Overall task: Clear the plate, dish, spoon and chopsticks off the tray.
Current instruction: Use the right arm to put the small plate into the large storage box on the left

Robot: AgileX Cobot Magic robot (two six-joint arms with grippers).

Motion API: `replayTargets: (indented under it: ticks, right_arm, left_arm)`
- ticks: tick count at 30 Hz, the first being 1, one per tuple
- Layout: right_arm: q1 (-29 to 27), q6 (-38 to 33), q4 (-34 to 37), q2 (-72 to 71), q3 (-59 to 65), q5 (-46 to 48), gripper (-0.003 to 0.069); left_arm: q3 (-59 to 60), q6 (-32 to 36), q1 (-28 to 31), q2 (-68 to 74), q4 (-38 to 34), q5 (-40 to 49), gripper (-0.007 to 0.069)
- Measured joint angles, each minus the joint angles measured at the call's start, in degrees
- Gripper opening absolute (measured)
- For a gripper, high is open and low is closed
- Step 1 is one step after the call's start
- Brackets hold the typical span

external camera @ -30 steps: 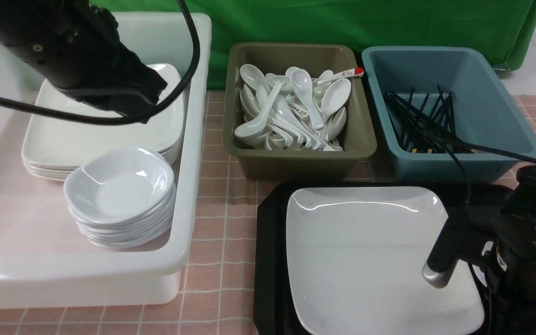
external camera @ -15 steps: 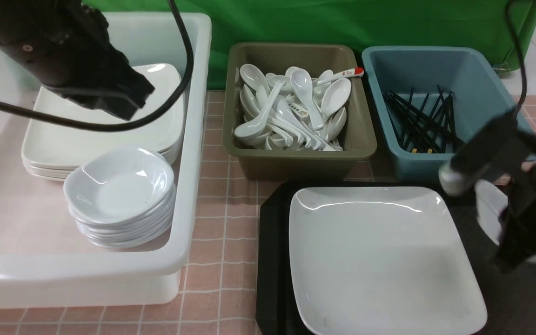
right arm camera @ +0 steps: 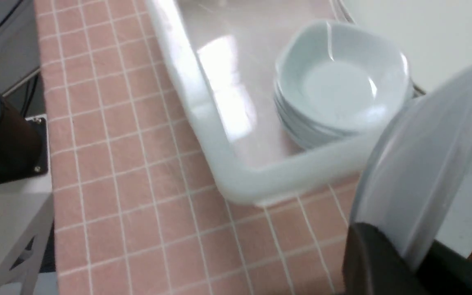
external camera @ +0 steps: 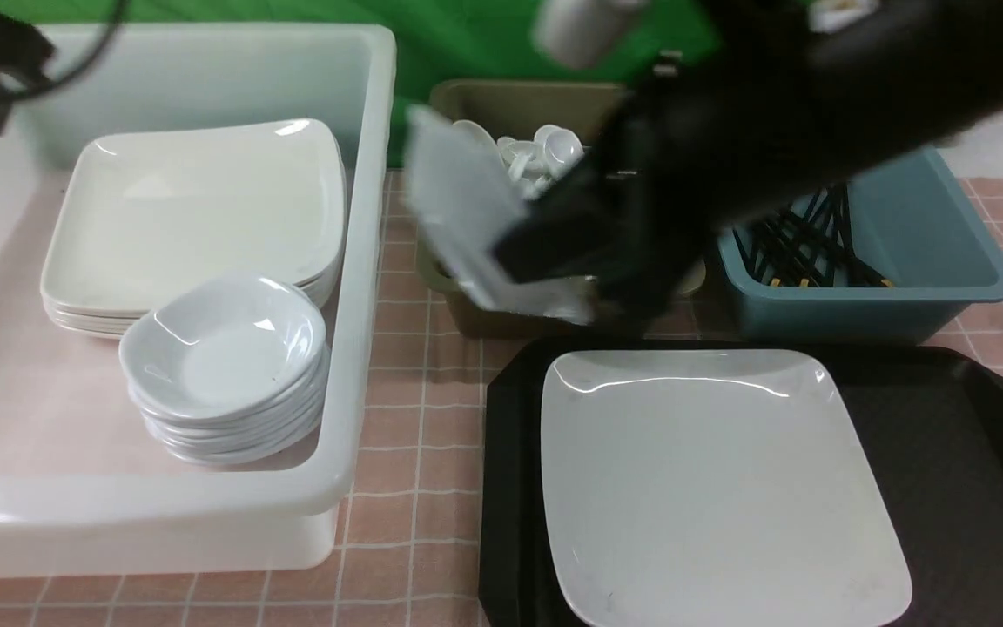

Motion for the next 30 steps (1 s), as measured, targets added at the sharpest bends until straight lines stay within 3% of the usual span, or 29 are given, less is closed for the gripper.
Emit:
replayTargets:
  ticks: [4, 7, 19, 24, 26, 27, 29, 30]
  right_arm:
    - [6.3, -3.3, -1.0, 10.0, -10.4, -3.0, 0.008]
    - [9.8, -5.2, -3.3, 17.7, -17.0, -5.8, 0.008]
    - [14.2, -6.4, -17.2, 35.0, -24.1, -15.1, 0.009]
    - [14.5, -4.6, -17.7, 35.8, -24.4, -15.8, 0.0169]
    - [14.6, -3.1, -17.7, 35.7, -24.4, -16.0, 0.026]
    - [14.6, -2.9, -17.7, 35.7, -24.4, -16.0, 0.0267]
    - [14.6, -1.3, -17.9, 34.9, -24.4, -15.2, 0.0363]
    - [14.6, -0.8, -17.9, 34.7, -24.4, -14.8, 0.0378]
  left_arm:
    - [0.0, 0.3, 8.9, 0.0, -9.1, 0.0, 0.0004]
    - [0.0, 0.5, 11.4, 0.0, -10.7, 0.0, 0.0004]
    - [0.0, 2.9, 11.7, 0.0, -12.1, 0.0, 0.0003]
    - [0.0, 2.9, 11.7, 0.0, -12.3, 0.0, 0.0003]
    - [0.0, 2.9, 11.7, -0.1, -12.3, 0.0, 0.0003]
    - [0.0, 2.9, 11.7, -0.1, -12.3, 0.0, 0.0003]
    - [0.0, 2.9, 11.7, -0.1, -12.3, 0.0, 0.0003]
    - [0.0, 2.9, 11.7, -0.1, -12.3, 0.0, 0.0003]
